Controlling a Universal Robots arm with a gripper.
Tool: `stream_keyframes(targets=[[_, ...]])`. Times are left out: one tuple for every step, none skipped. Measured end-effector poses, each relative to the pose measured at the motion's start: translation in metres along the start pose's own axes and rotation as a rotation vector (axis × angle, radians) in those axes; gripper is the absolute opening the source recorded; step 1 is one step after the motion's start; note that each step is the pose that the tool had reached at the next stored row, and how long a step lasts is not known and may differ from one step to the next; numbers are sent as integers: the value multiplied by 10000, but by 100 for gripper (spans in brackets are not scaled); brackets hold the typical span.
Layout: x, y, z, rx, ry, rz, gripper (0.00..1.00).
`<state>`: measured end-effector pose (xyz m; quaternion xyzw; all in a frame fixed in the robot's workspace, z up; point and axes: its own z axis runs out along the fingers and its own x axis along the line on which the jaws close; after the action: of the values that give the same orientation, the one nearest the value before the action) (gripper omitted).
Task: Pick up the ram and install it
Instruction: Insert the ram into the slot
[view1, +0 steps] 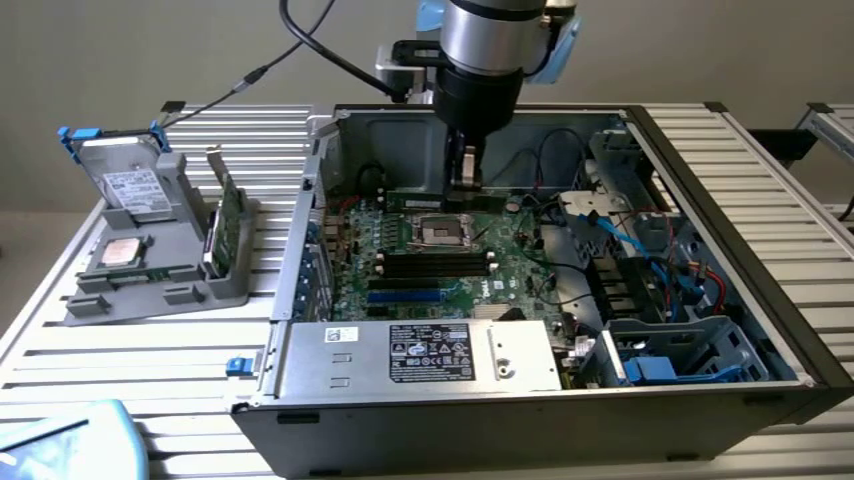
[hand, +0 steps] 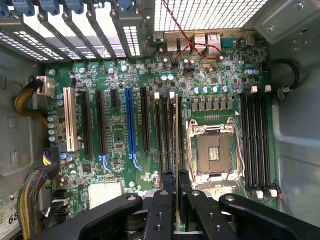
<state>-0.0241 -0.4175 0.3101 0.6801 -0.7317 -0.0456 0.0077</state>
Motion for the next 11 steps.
stream_keyframes(targets=[[1, -1, 18, 0, 2, 0, 15], [2, -3, 36, 0, 2, 1, 15], [3, -4, 54, 0, 2, 0, 15], [4, -5, 72, -1, 2, -1, 15], [5, -7, 91, -1, 3, -19, 15], [6, -8, 109, -3, 6, -62, 15], [7, -9, 127, -6, 11, -118, 15], [8, -11, 145, -12, 20, -209, 15], [9, -12, 163, -17, 28, -319, 15], [10, -14, 182, -23, 36, -449, 15], [11, -15, 199, -28, 44, -544, 15]])
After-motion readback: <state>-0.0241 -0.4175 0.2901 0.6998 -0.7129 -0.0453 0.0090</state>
